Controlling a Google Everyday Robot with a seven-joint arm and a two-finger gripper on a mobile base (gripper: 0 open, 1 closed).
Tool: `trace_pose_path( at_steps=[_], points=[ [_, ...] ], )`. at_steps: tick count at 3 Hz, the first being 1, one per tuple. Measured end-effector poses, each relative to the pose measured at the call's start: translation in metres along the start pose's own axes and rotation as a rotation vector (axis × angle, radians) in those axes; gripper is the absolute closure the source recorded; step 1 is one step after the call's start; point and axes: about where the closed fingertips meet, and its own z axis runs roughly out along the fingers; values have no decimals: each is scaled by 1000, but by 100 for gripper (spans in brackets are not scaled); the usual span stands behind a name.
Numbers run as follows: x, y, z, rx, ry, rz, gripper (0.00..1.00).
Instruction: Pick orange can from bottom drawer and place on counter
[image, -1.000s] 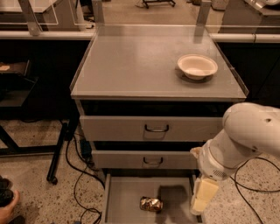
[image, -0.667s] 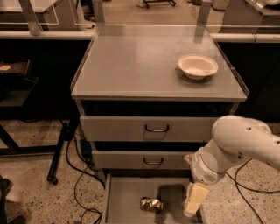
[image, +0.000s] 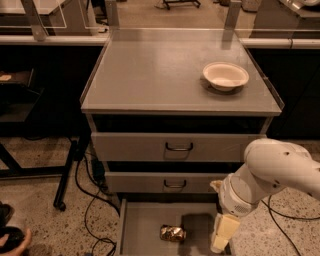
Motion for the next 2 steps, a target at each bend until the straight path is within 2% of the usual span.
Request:
trace_pose_path(
  at_steps=[1,2],
  points=[
    [19,-14,44,-18,25,24,0],
    [39,-26,87,-35,10,56,0]
  ],
)
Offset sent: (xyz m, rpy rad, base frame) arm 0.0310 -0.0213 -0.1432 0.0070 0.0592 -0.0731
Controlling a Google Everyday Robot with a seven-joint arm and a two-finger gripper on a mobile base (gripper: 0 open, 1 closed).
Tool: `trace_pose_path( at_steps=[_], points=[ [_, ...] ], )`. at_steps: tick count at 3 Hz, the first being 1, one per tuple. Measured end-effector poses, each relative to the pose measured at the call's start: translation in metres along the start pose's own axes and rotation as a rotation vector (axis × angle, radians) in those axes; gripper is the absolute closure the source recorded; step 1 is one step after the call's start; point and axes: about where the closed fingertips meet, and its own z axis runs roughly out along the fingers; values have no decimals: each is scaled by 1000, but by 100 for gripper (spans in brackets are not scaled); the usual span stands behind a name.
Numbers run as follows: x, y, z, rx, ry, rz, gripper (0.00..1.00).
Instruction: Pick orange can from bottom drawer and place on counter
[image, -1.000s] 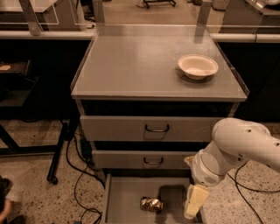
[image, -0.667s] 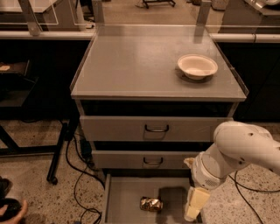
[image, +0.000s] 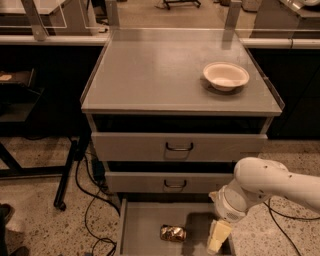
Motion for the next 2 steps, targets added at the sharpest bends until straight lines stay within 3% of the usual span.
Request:
trace_pose_path(
  at_steps=[1,2],
  points=[
    [0,0,0,0,0,0,0],
    [-4,-1,26,-40,-32,-23,0]
  ],
)
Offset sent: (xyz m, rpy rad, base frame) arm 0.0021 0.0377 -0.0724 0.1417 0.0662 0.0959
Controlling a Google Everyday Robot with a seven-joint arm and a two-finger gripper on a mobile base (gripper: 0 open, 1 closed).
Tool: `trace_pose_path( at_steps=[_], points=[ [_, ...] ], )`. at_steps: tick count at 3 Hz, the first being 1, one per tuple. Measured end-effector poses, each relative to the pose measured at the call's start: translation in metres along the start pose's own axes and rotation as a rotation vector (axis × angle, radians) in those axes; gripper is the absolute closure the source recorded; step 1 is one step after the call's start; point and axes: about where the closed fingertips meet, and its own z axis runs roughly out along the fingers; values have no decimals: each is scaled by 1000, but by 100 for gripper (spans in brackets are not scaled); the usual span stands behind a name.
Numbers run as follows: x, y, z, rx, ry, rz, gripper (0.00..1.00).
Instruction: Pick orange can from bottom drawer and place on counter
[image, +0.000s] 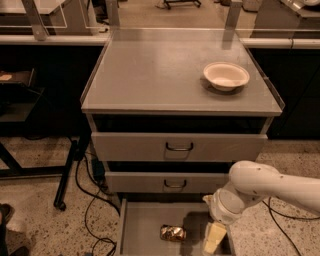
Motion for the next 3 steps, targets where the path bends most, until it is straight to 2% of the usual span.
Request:
trace_pose_path(
  at_steps=[1,2,3],
  points=[
    [3,-11,45,-24,-35,-6,0],
    [13,-25,80,-40,-61,17,0],
    [15,-24,88,-52,-66,23,0]
  ],
)
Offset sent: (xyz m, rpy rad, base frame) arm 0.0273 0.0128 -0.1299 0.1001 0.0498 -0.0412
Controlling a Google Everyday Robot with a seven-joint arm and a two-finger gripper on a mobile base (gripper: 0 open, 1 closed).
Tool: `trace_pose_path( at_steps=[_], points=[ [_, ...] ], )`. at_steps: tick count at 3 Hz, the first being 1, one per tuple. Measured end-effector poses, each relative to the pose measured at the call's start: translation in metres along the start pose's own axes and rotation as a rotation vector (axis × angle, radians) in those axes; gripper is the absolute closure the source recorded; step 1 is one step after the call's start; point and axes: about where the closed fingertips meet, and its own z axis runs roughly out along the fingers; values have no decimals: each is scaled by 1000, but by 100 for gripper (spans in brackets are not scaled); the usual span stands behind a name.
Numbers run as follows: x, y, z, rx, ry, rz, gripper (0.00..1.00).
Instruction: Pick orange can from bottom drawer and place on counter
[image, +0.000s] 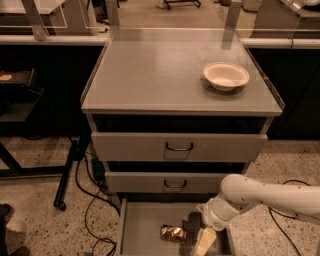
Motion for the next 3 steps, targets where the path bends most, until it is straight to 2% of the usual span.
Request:
trace_pose_path(
  at_steps=[1,2,3],
  points=[
    [4,-1,8,3,-24,15,0],
    [22,-23,22,38,-61,55,0],
    [49,-68,61,65,-52,110,0]
  ],
)
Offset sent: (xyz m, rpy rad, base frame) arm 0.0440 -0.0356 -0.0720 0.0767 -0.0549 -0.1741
